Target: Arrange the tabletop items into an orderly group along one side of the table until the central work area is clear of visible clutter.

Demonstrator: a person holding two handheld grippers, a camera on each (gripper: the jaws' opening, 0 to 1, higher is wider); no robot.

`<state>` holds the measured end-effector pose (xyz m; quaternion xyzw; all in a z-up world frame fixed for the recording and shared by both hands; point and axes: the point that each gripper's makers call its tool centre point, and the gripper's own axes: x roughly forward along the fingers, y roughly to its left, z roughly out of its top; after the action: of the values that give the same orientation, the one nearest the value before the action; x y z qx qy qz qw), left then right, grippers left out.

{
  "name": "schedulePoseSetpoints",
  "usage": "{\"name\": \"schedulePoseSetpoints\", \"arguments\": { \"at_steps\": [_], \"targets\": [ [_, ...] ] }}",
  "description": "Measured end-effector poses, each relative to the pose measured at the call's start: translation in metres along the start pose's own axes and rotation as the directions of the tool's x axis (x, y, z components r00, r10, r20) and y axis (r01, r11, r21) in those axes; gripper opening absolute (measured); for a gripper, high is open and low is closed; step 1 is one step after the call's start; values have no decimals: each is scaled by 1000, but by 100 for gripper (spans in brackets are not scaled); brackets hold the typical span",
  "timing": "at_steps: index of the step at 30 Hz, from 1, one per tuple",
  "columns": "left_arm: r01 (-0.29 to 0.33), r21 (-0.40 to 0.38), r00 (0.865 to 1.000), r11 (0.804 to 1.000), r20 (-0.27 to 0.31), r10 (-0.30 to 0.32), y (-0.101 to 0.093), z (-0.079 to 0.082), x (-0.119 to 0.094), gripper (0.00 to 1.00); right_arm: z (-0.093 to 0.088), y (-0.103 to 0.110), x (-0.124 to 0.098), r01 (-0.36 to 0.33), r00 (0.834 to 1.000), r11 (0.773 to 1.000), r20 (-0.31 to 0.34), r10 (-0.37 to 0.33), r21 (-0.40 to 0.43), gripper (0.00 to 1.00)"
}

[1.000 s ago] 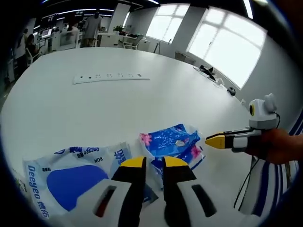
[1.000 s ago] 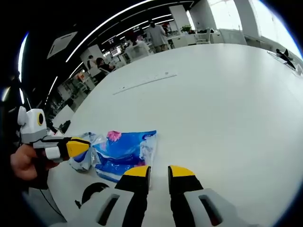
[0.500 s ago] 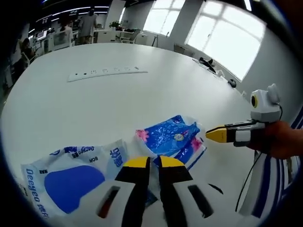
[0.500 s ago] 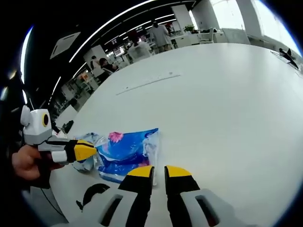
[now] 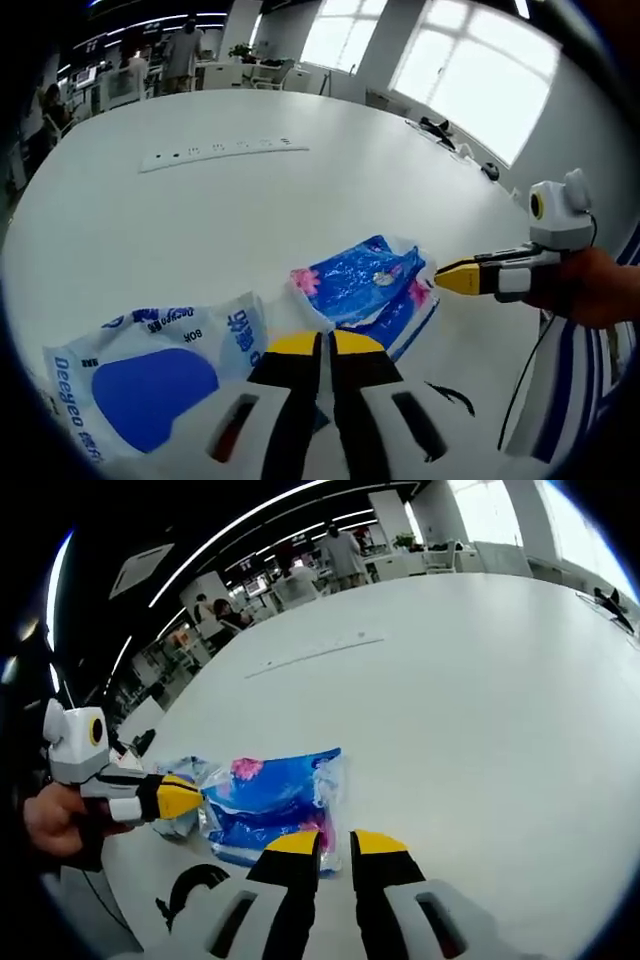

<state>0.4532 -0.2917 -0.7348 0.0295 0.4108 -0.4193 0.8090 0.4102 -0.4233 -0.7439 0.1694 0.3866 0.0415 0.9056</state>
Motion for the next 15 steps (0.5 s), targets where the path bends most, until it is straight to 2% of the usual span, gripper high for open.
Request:
{"name": "schedulePoseSetpoints", "arguments": {
  "at_steps": [3,7,15],
  "targets": [
    [-3,6,1000,1000,-3,3,0,0,-1,0,0,3,3,-4,1000,1000,-6,4,-14,1],
    [-7,7,1000,1000,-8,7,2,0,-2,0,-2,6,1,-6,1000,1000,-10,6,-25,1],
    [1,5,1000,1000,-15,-1,0,-2,-1,0,-14,2,-4,2,1000,1000,-8,-1,12,2]
  ]
}}
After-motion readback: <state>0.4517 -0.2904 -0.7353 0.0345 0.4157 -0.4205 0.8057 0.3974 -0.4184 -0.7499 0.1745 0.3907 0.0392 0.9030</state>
